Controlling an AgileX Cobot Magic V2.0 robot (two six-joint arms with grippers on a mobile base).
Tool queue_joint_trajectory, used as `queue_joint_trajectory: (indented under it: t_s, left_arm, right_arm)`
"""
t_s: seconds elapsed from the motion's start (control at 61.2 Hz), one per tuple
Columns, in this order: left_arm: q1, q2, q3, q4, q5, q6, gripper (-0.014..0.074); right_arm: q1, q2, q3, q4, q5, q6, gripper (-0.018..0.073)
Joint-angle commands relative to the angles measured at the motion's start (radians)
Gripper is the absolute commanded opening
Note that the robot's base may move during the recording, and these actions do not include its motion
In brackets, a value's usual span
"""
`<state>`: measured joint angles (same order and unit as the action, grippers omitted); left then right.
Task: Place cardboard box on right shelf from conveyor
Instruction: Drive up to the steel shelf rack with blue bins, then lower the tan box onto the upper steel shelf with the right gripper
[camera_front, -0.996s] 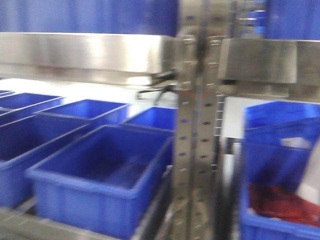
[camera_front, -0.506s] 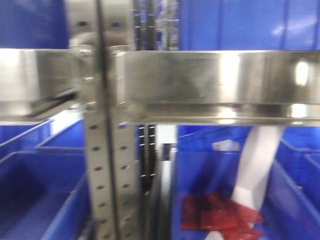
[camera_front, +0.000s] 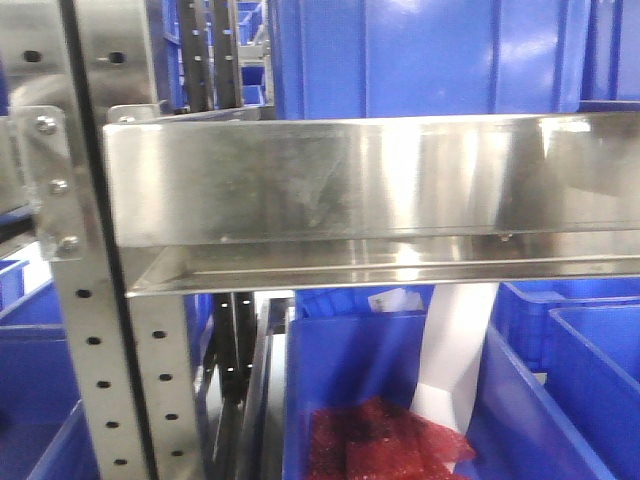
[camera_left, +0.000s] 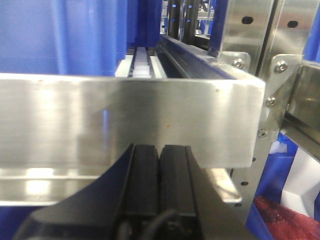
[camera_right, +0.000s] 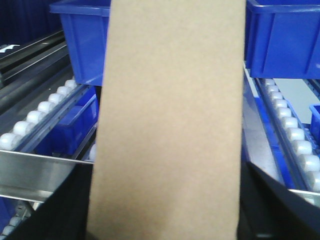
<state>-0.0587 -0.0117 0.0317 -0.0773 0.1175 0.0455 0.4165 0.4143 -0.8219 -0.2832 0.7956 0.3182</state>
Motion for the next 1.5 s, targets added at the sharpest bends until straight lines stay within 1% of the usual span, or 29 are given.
queue_joint_trajectory:
  t_s: [0.0,0.931,1.029,1.143,1.192,1.29,1.437,1.486]
  left_arm:
    - [-0.002,-0.015,0.01,-0.006,-0.087,0.0,-0.0116]
    - [-0.002,-0.015,0.01,-0.006,-0.087,0.0,-0.0116]
    - [-0.002,-0.015,0.01,-0.006,-0.087,0.0,-0.0116]
    - [-0.002,-0.015,0.01,-0.006,-0.087,0.0,-0.0116]
    - [-0.002,-0.015,0.01,-0.006,-0.087,0.0,-0.0116]
    - [-0.002,-0.015,0.01,-0.006,-0.087,0.0,-0.0116]
    - [-0.002,-0.015,0.01,-0.006,-0.087,0.0,-0.0116]
    - [-0.002,-0.015,0.01,-0.006,-0.087,0.0,-0.0116]
  right_arm:
    - [-0.006,0.014,-0.029,-0.032,-0.093,-0.005,0.0189]
    - [-0.006,0.014,-0.029,-0.033,-0.096,-0.005,0.0189]
    - [-0.006,0.016,-0.032,-0.056,-0.114,-0.005,0.0189]
    - [-0.006,0.053,-0.054,-0.131,-0.142,-0.016,0.0189]
    - [-0.006,0.084,-0.075,-0.163,-0.147,-0.038,0.0189]
    - [-0.006,0.18,-0.151,-0.208,-0.153,-0.12,0.0189]
    - [-0.006,0.347,-0.28,-0.215,-0.164,-0.351,0.0189]
    - [-0.006,0.407,-0.32,-0.214,-0.165,-0.464,0.0189]
